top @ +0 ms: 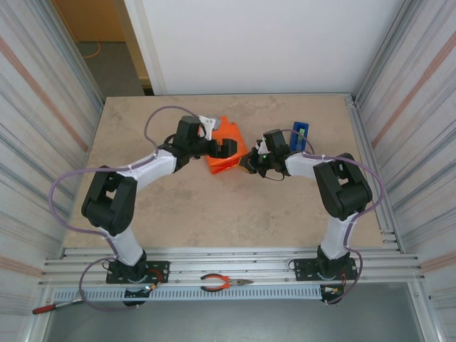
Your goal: Wrap the gift box in paper
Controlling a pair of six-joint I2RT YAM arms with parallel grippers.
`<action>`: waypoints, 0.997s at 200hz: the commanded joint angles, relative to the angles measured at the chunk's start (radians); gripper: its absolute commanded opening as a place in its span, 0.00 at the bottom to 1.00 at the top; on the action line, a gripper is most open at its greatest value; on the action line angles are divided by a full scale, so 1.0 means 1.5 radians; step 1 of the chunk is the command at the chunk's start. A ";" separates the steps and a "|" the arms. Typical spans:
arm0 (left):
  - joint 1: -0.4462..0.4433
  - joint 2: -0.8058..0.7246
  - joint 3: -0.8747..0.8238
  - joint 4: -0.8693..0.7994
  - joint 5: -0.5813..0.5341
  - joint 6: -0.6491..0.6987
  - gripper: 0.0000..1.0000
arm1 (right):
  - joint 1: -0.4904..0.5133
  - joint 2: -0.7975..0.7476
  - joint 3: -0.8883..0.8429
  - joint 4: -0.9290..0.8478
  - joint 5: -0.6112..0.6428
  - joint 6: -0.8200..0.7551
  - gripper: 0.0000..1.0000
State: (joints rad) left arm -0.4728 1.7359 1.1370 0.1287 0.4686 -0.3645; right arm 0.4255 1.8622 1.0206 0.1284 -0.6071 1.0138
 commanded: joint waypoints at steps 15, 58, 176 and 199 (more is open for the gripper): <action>0.002 -0.029 0.016 -0.005 0.002 -0.005 0.99 | -0.003 0.008 -0.011 0.014 -0.011 0.014 0.00; -0.017 -0.012 0.071 -0.161 -0.120 0.097 0.95 | -0.003 0.007 -0.019 0.019 -0.012 0.017 0.00; -0.079 -0.062 0.006 -0.219 -0.292 0.311 0.97 | -0.006 -0.006 -0.014 0.031 -0.021 0.023 0.00; -0.091 -0.079 -0.028 -0.194 -0.326 0.364 0.99 | -0.009 -0.006 -0.005 0.025 -0.027 0.020 0.00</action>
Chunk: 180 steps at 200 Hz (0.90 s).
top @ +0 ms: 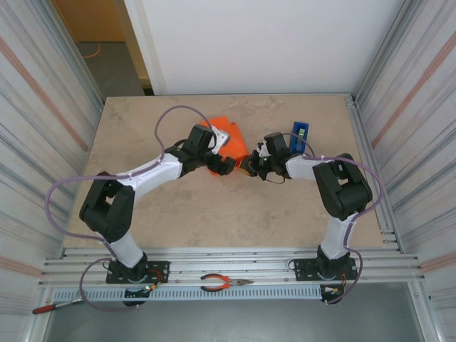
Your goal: Wrap the gift box in paper
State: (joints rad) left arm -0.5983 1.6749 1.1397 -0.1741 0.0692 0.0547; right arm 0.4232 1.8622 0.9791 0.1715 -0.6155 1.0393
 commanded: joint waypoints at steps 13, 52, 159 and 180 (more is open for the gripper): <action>-0.013 -0.044 -0.045 0.021 -0.063 0.123 0.98 | -0.008 -0.007 0.026 -0.004 -0.025 0.001 0.00; -0.046 -0.057 -0.104 0.108 -0.105 0.257 0.99 | -0.008 -0.008 0.030 0.002 -0.029 0.004 0.00; -0.065 0.029 -0.107 0.194 -0.165 0.407 0.99 | -0.008 -0.014 0.029 0.004 -0.035 0.006 0.00; -0.065 0.047 -0.103 0.195 -0.177 0.413 0.99 | -0.008 -0.014 0.029 0.004 -0.035 0.007 0.00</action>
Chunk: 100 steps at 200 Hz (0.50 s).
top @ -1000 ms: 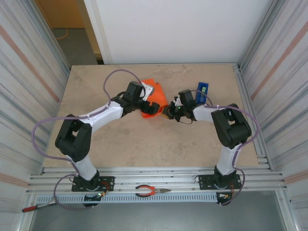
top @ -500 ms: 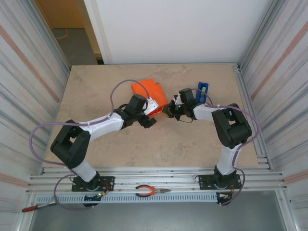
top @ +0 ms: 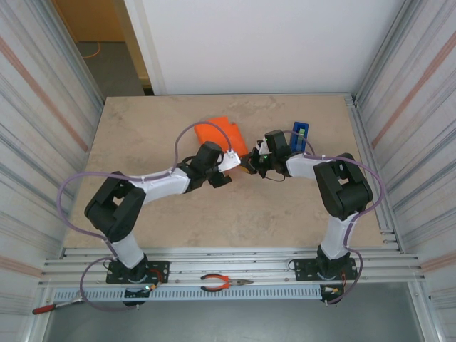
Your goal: Wrap the gift box in paper
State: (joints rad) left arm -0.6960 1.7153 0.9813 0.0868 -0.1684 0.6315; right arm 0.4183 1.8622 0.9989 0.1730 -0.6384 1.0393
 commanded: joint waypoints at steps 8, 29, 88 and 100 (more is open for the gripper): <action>0.000 0.029 0.006 0.024 -0.027 0.030 0.99 | -0.005 -0.013 0.016 0.003 -0.019 0.006 0.00; 0.001 0.053 0.022 0.022 -0.051 0.029 0.99 | -0.004 -0.011 0.016 0.003 -0.021 0.007 0.00; 0.013 0.095 0.069 -0.012 -0.050 0.007 0.80 | -0.003 -0.018 0.007 0.008 -0.028 0.012 0.00; 0.016 0.098 0.075 -0.023 -0.041 0.001 0.72 | -0.004 -0.021 0.003 0.011 -0.030 0.014 0.00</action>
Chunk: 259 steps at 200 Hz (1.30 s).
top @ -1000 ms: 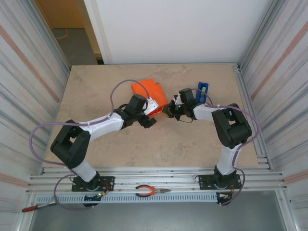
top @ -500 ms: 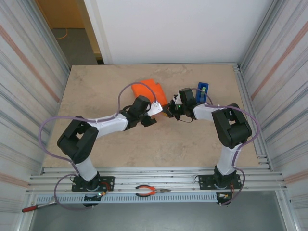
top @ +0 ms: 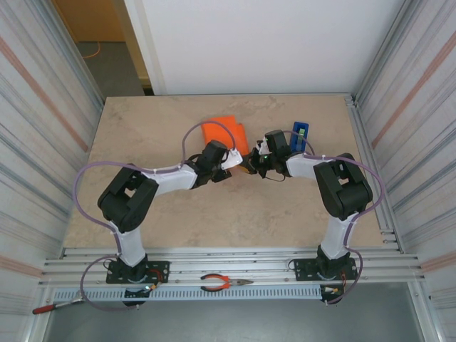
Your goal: Wrap the gift box in paper
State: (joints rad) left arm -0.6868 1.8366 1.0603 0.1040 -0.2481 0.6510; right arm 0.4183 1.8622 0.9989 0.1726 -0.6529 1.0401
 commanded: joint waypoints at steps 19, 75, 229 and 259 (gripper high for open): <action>0.014 0.022 0.028 -0.047 0.024 -0.019 0.63 | -0.010 -0.032 -0.002 0.012 -0.025 0.014 0.19; 0.017 0.025 0.034 -0.066 0.045 -0.028 0.47 | -0.067 -0.092 -0.080 0.018 -0.020 -0.003 0.30; 0.017 -0.017 0.040 -0.115 0.088 -0.043 0.64 | -0.001 0.081 0.003 0.168 -0.023 0.052 0.00; 0.022 -0.065 0.030 -0.108 0.116 -0.038 0.78 | -0.001 0.085 0.005 0.168 -0.024 0.053 0.00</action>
State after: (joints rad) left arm -0.6666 1.8187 1.1126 -0.0044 -0.1383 0.5980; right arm 0.4187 1.9678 0.9840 0.4046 -0.6823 1.0973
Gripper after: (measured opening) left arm 0.730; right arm 0.061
